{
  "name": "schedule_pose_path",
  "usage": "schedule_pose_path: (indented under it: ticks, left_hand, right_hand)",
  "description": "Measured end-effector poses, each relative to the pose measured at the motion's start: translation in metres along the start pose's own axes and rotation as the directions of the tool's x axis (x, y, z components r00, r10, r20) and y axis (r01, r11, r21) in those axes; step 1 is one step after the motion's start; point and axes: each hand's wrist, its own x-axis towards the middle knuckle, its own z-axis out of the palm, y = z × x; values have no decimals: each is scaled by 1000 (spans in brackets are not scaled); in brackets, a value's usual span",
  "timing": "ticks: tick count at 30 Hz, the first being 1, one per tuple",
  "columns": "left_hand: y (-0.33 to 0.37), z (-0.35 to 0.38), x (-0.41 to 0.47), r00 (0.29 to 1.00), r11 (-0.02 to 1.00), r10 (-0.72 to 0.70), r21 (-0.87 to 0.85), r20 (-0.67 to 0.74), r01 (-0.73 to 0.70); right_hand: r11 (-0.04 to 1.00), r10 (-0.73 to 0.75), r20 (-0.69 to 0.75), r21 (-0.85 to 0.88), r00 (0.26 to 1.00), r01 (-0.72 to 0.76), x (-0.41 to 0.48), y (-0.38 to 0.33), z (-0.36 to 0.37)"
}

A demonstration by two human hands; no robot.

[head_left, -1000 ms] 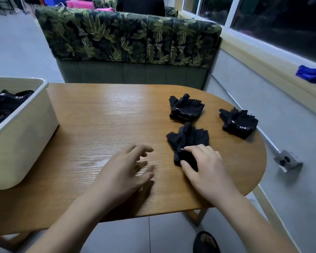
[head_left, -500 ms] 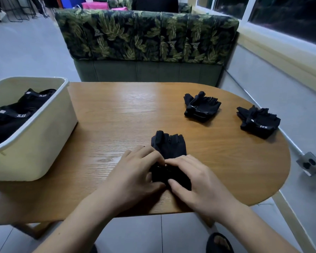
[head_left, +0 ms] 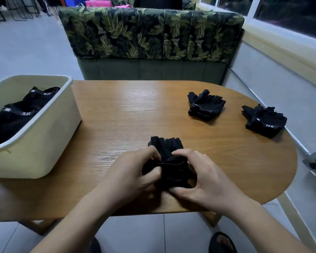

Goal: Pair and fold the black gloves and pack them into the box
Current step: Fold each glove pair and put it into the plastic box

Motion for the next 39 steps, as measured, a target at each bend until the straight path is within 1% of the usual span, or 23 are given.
schedule_pose_path:
  ticks: [2,7,11,16,18,21,25,28,31,35,39]
  left_hand:
    - [0,0,0,999,997,-38,-64,1,38]
    - [-1,0,0,993,959,-111,-261,29,114]
    - [-7,0,2,984,956,-156,-238,88,173]
    - [-7,7,7,970,923,-241,-299,42,242]
    - [-7,7,8,963,921,-268,-283,37,267]
    - [-11,10,11,953,935,-303,-192,10,299]
    - [-13,13,13,938,927,-346,-163,-25,337]
    - [-12,14,15,926,921,-373,-146,-61,361]
    - [-13,15,17,919,918,-385,-133,-86,373]
    - [-17,15,20,940,942,-336,-19,-56,336]
    - [-14,14,24,941,942,-336,-7,28,337]
  right_hand:
    - [998,18,-16,63,1000,-17,1,2,2]
    - [961,91,-119,271,989,-56,2,7,4]
    - [913,183,-161,393,970,-107,5,6,3]
    - [872,294,-179,453,939,-187,11,5,6]
    - [877,315,-186,433,931,-210,14,5,9]
    - [891,359,-213,369,909,-265,19,6,12]
    - [886,430,-220,289,875,-363,27,4,12]
    - [887,449,-203,217,870,-407,31,4,9]
    - [894,444,-193,156,875,-420,33,5,5]
    - [907,418,-208,50,884,-417,35,6,4]
    - [903,427,-162,18,890,-430,36,5,1]
